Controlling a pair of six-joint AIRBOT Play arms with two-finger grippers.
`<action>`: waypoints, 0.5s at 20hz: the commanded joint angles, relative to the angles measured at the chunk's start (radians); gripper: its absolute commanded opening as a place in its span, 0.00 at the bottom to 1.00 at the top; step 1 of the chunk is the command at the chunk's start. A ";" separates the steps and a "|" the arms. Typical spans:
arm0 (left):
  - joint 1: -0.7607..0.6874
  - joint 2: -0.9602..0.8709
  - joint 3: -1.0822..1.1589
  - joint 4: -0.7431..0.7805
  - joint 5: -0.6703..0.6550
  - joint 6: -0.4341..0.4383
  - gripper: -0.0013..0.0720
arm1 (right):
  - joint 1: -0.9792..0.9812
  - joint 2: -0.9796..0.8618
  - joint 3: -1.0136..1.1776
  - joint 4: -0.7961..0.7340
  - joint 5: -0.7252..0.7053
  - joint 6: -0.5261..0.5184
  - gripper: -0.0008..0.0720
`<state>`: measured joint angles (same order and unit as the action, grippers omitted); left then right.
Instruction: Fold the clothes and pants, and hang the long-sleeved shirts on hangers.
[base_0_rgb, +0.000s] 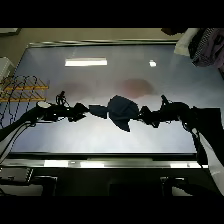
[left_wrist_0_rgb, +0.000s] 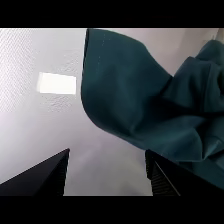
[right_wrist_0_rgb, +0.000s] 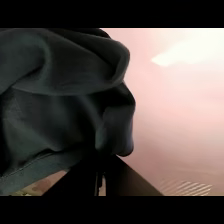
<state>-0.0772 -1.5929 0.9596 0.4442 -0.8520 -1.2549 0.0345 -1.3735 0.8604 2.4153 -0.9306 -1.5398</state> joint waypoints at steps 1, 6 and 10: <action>-0.033 -0.028 0.007 -0.073 0.091 0.017 0.77 | 0.001 0.002 0.000 -0.006 -0.031 0.002 0.05; -0.068 -0.110 0.097 -0.097 0.084 -0.027 0.72 | 0.001 0.006 0.000 -0.017 -0.042 0.002 0.05; -0.075 -0.133 0.150 -0.097 0.044 -0.035 0.04 | 0.001 0.040 0.000 -0.047 -0.020 0.002 0.05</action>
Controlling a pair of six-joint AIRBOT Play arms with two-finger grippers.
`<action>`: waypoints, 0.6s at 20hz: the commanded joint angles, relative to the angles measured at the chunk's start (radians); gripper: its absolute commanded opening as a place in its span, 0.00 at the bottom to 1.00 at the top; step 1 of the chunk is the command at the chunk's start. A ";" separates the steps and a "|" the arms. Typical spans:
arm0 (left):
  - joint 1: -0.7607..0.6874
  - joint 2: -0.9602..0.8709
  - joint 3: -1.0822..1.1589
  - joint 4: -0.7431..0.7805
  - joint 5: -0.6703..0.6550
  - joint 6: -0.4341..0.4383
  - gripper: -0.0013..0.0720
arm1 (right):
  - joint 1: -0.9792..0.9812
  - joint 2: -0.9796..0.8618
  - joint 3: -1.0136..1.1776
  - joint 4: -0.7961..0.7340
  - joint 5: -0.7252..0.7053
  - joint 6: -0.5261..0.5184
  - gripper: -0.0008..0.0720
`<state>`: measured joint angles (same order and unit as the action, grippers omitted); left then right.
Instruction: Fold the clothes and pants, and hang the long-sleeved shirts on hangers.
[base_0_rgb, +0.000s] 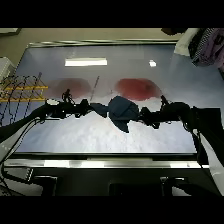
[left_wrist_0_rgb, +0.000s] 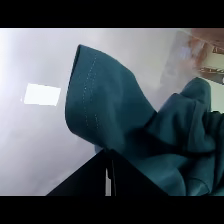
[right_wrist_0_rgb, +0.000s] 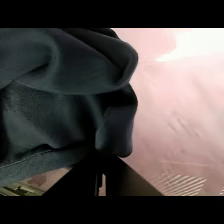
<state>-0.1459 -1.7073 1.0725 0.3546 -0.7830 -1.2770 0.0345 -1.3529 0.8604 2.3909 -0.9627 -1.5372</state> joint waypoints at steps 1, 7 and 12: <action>0.003 -0.015 0.052 -0.007 -0.045 -0.013 0.04 | 0.001 0.037 0.000 -0.042 0.026 -0.005 0.04; 0.154 0.163 0.169 0.111 -0.173 -0.091 0.03 | 0.001 0.216 0.124 -0.298 0.104 -0.004 0.04; 0.261 0.444 0.354 0.364 -0.232 -0.219 0.03 | 0.001 0.372 0.402 -0.477 0.103 -0.078 0.04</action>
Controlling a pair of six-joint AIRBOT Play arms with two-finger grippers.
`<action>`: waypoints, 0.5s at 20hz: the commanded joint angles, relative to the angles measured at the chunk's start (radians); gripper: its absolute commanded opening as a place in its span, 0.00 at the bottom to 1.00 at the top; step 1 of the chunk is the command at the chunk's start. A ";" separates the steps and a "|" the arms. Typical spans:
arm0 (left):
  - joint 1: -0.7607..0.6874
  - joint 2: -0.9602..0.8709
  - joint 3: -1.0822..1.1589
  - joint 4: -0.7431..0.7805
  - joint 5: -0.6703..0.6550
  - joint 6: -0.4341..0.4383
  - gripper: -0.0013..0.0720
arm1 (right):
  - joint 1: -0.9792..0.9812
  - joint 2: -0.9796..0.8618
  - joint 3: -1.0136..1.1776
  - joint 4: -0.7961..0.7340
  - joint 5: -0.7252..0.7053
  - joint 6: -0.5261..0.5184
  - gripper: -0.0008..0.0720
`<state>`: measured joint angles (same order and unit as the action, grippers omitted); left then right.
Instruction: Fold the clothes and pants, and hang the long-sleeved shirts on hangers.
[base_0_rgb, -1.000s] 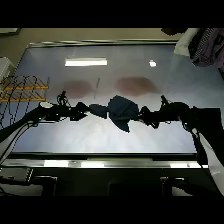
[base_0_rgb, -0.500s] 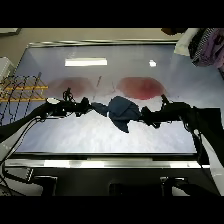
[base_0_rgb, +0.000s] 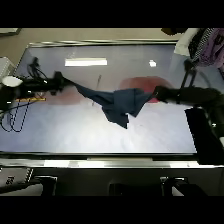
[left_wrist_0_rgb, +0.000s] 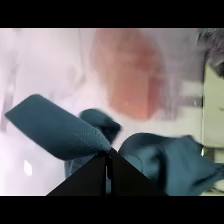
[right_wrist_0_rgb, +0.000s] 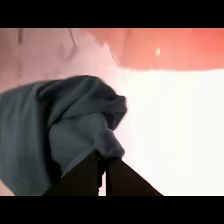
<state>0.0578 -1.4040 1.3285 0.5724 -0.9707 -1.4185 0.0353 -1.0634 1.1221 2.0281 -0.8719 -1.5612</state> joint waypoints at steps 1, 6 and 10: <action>0.072 0.196 0.140 0.182 -0.058 -0.099 0.03 | 0.000 0.111 0.194 -0.124 0.011 -0.083 0.04; 0.122 0.461 0.280 0.387 -0.088 -0.254 0.03 | 0.000 0.272 0.341 -0.224 -0.005 -0.096 0.04; 0.130 0.662 0.287 0.518 -0.093 -0.363 0.03 | 0.000 0.430 0.350 -0.244 -0.051 -0.089 0.04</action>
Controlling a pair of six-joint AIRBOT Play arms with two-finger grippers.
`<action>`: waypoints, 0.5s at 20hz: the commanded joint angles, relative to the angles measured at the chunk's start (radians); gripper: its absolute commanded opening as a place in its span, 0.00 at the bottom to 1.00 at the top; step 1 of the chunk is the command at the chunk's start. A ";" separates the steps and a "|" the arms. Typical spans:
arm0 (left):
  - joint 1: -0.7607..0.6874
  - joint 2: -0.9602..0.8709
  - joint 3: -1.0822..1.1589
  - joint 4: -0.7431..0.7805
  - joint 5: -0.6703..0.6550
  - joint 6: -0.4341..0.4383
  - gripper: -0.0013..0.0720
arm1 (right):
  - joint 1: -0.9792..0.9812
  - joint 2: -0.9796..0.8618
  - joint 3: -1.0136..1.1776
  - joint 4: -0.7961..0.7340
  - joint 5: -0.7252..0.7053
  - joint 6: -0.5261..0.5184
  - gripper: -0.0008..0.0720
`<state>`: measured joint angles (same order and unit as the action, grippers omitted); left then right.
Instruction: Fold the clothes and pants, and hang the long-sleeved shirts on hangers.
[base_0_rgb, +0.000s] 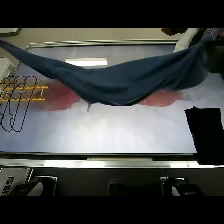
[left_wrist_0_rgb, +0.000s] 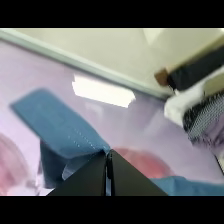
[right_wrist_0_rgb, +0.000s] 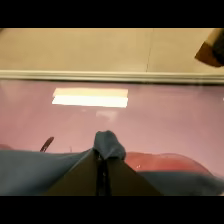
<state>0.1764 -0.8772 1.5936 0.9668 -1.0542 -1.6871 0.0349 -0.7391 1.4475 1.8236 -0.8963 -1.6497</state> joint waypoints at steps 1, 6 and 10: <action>0.011 0.174 0.022 0.147 -0.013 -0.116 0.03 | 0.000 0.139 0.024 -0.042 -0.029 0.025 0.04; 0.011 0.220 0.016 0.162 -0.012 -0.154 0.03 | 0.001 0.164 0.024 -0.048 -0.025 0.176 0.04; 0.011 0.101 -0.095 0.167 -0.013 -0.154 0.03 | 0.001 -0.080 0.023 -0.046 -0.123 0.319 0.04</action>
<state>0.1864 -0.7193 1.5604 1.1202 -1.0668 -1.8271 0.0349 -0.6888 1.4696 1.7798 -0.9550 -1.4441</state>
